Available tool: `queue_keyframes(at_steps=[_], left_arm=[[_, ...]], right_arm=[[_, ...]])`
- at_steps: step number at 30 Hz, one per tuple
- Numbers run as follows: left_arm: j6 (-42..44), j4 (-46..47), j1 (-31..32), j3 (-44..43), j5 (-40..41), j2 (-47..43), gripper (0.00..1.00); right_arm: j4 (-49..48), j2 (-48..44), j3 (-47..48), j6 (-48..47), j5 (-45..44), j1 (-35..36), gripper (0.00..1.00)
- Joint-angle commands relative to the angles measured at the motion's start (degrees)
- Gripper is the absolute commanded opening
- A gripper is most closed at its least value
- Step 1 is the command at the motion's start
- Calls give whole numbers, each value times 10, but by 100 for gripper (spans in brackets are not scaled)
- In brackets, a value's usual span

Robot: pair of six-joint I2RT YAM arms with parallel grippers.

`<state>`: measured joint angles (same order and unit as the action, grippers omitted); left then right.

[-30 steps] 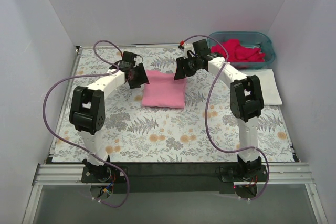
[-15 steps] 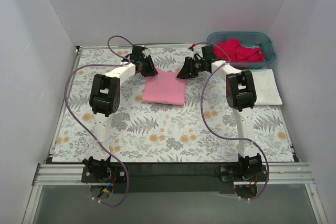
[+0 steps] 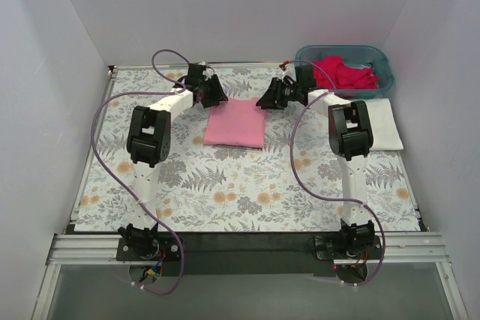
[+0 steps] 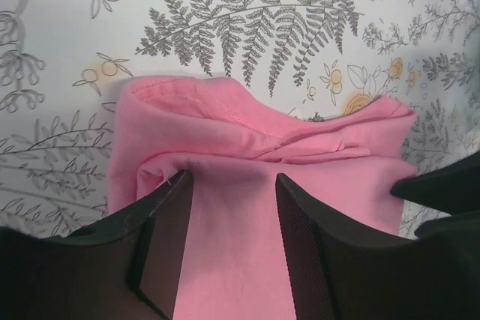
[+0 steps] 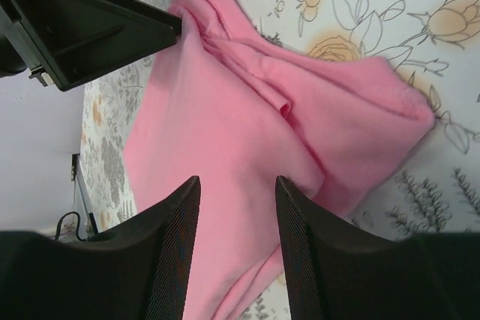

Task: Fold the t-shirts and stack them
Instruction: Fold the tshirt

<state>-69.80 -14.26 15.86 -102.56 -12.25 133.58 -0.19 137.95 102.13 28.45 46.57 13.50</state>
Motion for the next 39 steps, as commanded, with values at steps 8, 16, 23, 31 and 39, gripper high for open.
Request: queue_keyframes(at_steps=[8,16,23,31,39], left_arm=[[-30,-97,-9,23,2,-161,53],[-56,-57,-8,260,-49,-291,40],[-57,-11,-8,334,-50,-274,20],[-69,-33,-13,330,-11,-180,8],[-81,-96,-19,403,-15,-190,0]], right_arm=[[-29,-179,-102,29,3,19,44],[-72,-216,-189,61,43,112,35],[-74,-149,-179,49,43,140,27],[-73,-61,-207,32,50,119,23],[-69,-81,-274,4,45,78,22]])
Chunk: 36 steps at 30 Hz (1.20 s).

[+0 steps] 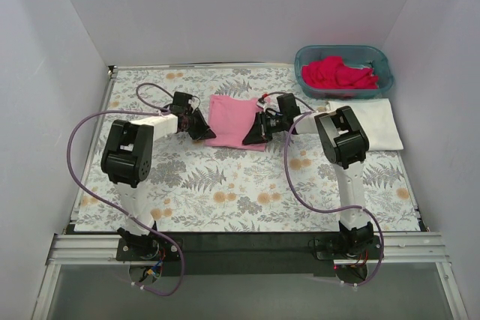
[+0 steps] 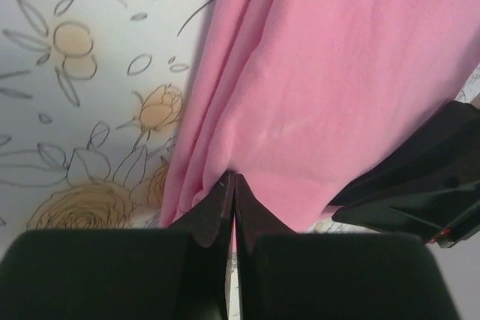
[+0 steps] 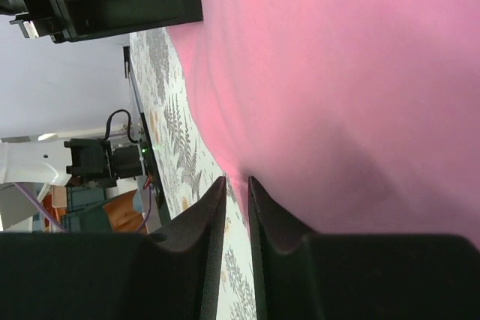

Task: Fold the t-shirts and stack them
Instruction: Fold the tshirt

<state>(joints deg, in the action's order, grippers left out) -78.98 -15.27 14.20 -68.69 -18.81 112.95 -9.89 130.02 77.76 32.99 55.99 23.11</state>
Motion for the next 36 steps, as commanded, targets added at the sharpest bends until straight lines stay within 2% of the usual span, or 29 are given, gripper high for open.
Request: queue_keyframes(at_steps=[1,6,8,12,16,19,24,29,36], left_arm=[[11,-92,-2,79,45,-9,0],[27,-103,-2,187,24,-114,0],[33,-113,-2,194,30,-162,0],[31,-119,-3,154,47,-200,11],[17,-113,-7,65,72,-187,18],[8,-102,-18,36,98,-167,19],[-21,-50,-57,10,100,-118,18],[-33,-36,-82,-1,105,-43,17],[-9,-39,-87,-7,119,13,16]], right_arm=[[28,-12,-35,-41,-44,-18,22],[35,-81,-86,-38,-36,3,22],[38,-106,-98,-38,-33,4,22],[58,-156,-67,-42,-33,2,22],[68,-151,5,-37,-40,1,25],[67,-124,58,-28,-41,1,26],[64,-78,85,-27,-56,2,26],[51,-63,42,-34,-63,2,26],[30,-100,-97,-43,-83,12,26]])
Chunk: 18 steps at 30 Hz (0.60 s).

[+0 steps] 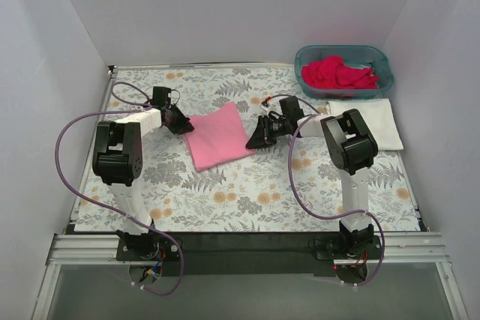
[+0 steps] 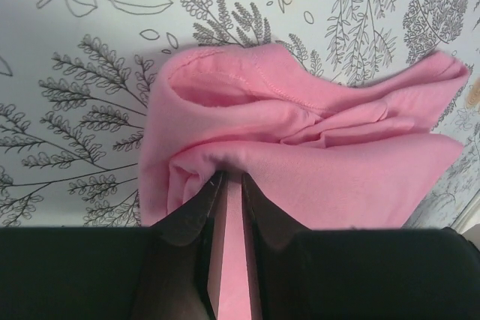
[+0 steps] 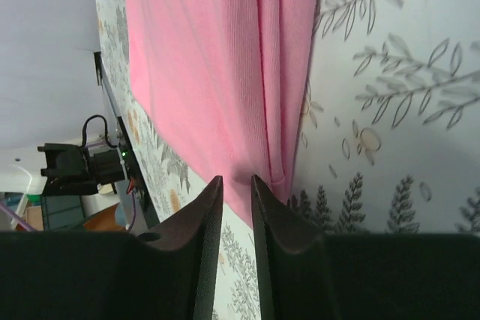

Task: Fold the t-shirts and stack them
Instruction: Fold the tshirt, then neatly place the folded tshirt to the corner

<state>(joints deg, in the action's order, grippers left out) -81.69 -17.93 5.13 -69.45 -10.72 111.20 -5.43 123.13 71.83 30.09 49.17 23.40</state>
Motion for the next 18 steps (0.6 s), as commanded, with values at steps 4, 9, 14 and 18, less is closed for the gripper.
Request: queue_keyframes(at_steps=[4,9,14,18], left_arm=[[36,-14,4,-19,36,51,16],[76,9,5,-60,-18,63,17],[92,12,5,-80,-8,30,22],[94,-5,5,-70,-4,-19,31]], right_arm=[[-18,-51,-95,-13,-23,30,25],[-16,-76,-107,-6,-24,63,25],[-9,-102,-54,2,-21,65,25],[-8,-105,28,13,-28,54,25]])
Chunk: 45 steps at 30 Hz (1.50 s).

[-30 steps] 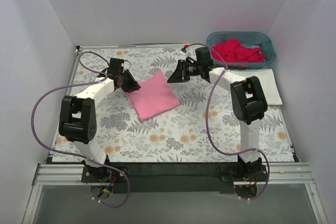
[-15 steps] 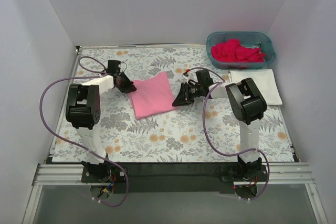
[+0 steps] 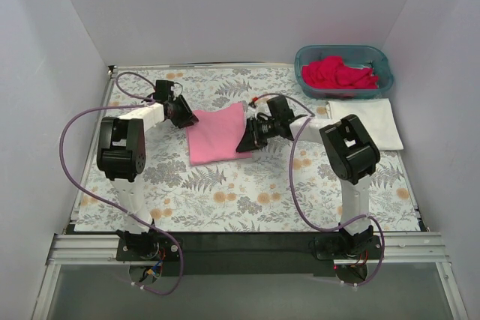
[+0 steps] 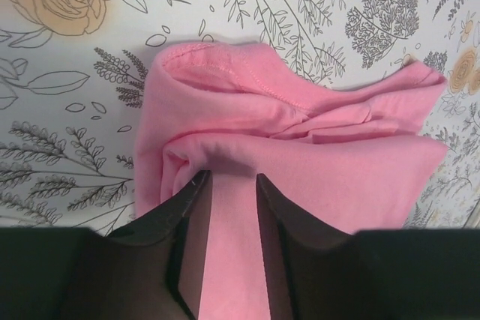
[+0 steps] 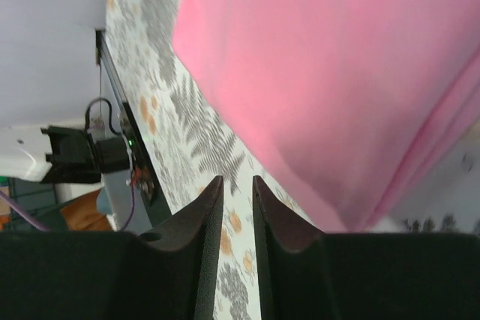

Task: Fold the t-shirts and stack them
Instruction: Neatly place the folded tshirt to the corner

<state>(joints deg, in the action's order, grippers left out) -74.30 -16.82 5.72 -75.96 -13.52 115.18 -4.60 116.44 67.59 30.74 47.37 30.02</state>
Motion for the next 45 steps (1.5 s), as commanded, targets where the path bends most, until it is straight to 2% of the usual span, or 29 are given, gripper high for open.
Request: queue_keyframes(at_steps=[1,5,13,17,22,25,29,32,37,40,42,44,45], left_arm=[[16,-20,-1,0,20,-72,32],[42,-37,10,32,-1,-150,36],[115,-96,68,92,86,-286,43],[132,-103,120,131,128,-336,44],[132,-101,164,152,146,-358,46],[163,-100,217,152,170,-355,47],[197,-96,301,141,201,-340,48],[233,-90,352,127,235,-308,52],[295,-79,427,101,312,-230,54],[321,-71,468,98,347,-201,56],[329,-66,488,100,352,-193,59],[330,-55,498,104,355,-181,61],[331,-52,501,105,356,-176,62]], right_arm=[[-16,-33,88,8,-20,-15,25],[-17,19,183,23,-53,-33,29],[-19,169,367,66,-88,-48,30],[-20,233,384,78,-97,-50,29],[-26,239,341,58,-130,-52,29],[-27,219,312,34,-143,-54,31],[-26,134,265,-7,-158,-62,35],[-12,49,205,-37,-185,-74,46],[128,-59,122,-67,-269,-115,56],[156,-165,35,-72,-293,-144,65],[162,-209,-13,-74,-301,-160,79],[172,-267,-72,-77,-305,-181,90],[174,-284,-88,-79,-297,-191,92]])
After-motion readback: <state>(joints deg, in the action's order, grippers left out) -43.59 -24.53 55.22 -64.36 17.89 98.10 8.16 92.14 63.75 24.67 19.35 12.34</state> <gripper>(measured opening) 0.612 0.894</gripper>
